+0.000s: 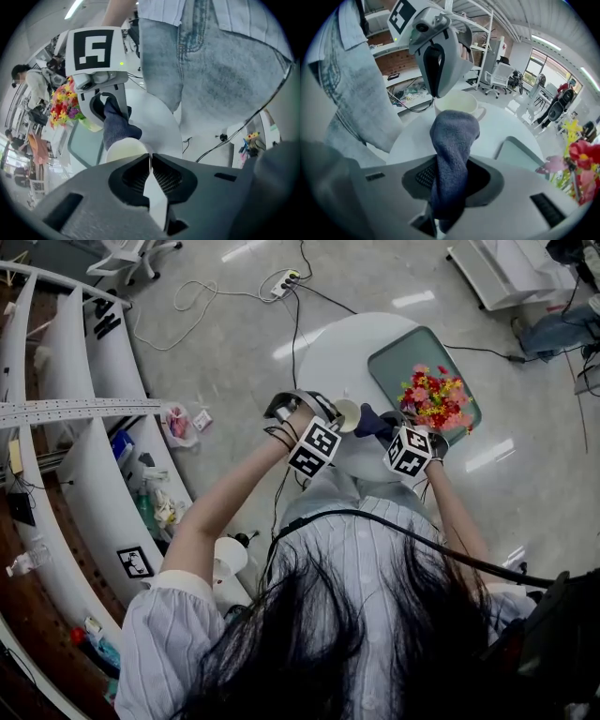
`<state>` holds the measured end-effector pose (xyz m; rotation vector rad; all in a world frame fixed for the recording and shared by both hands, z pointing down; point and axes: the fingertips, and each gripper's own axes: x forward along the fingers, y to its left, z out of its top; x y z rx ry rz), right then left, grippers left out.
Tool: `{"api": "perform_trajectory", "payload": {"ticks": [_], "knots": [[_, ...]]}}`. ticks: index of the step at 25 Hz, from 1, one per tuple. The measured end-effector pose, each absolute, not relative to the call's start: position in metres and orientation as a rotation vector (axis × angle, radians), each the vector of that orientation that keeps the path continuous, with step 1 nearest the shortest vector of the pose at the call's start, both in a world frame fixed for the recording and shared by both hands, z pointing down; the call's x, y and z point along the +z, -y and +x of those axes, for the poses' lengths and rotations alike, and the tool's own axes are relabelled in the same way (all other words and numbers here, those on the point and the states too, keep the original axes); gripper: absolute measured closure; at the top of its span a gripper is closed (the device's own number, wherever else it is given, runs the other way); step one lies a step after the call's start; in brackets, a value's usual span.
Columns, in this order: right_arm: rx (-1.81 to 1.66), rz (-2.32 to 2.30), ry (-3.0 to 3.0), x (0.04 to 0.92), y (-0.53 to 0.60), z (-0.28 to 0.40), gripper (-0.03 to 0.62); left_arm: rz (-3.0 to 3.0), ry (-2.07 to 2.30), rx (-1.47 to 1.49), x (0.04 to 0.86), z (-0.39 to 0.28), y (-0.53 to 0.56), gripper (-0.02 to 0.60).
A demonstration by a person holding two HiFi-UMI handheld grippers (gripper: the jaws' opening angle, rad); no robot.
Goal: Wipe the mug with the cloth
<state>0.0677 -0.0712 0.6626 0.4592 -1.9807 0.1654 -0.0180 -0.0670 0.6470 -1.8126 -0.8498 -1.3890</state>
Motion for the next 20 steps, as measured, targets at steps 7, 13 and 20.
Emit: {"api": "perform_trajectory", "payload": {"ticks": [7, 13, 20], "knots": [[0.071, 0.365, 1.957, 0.665, 0.069, 0.071, 0.471, -1.551, 0.988, -1.288, 0.649, -0.024, 0.068, 0.546], [0.027, 0.347, 1.931, 0.667, 0.071, 0.072, 0.470, -1.368, 1.053, -1.227, 0.650, -0.030, 0.073, 0.546], [0.024, 0.386, 1.899, 0.670, 0.077, 0.074, 0.470, -1.149, 1.105, -1.135, 0.658, -0.036, 0.079, 0.548]]}}
